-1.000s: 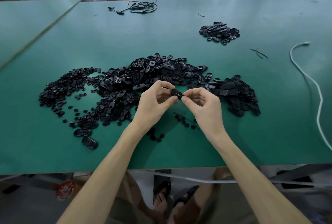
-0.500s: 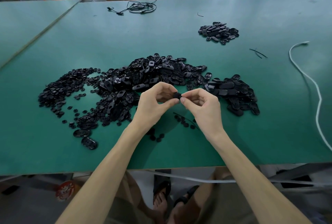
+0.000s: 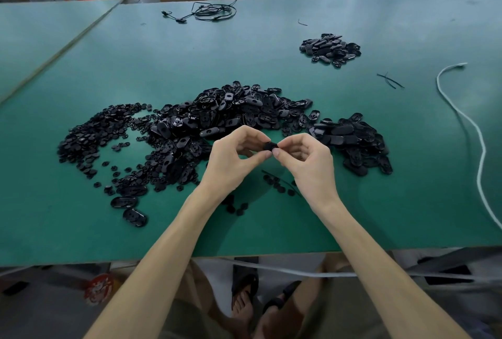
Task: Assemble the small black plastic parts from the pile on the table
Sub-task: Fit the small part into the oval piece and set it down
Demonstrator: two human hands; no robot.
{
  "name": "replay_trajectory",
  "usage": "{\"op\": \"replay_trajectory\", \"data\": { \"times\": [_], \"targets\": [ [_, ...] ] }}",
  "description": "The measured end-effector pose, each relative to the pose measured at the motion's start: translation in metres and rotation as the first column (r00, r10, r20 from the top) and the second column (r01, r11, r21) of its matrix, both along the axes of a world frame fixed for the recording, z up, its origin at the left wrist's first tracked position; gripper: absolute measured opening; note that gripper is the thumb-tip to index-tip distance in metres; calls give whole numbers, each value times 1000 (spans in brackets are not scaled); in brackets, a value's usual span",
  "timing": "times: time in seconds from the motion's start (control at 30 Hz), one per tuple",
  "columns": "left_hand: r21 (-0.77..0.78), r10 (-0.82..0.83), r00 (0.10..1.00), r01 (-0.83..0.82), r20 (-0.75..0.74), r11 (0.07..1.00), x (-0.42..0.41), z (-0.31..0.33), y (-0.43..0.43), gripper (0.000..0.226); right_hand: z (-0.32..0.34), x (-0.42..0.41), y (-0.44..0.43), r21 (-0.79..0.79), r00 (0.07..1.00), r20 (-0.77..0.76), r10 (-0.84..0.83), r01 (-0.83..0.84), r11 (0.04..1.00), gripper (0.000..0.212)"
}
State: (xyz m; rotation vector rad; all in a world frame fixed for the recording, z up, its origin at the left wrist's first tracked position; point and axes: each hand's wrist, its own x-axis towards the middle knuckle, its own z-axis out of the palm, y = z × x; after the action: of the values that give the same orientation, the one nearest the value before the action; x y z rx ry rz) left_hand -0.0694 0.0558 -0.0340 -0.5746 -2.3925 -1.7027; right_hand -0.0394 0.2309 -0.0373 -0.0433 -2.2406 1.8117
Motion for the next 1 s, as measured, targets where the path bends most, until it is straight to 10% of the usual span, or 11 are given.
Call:
{"op": "replay_trajectory", "data": {
  "times": [1.0],
  "targets": [
    [9,-72,997,71,25,997,0,-1,0,14,1,2,2,-83,997,-36,72,-74,994,8]
  ]
}}
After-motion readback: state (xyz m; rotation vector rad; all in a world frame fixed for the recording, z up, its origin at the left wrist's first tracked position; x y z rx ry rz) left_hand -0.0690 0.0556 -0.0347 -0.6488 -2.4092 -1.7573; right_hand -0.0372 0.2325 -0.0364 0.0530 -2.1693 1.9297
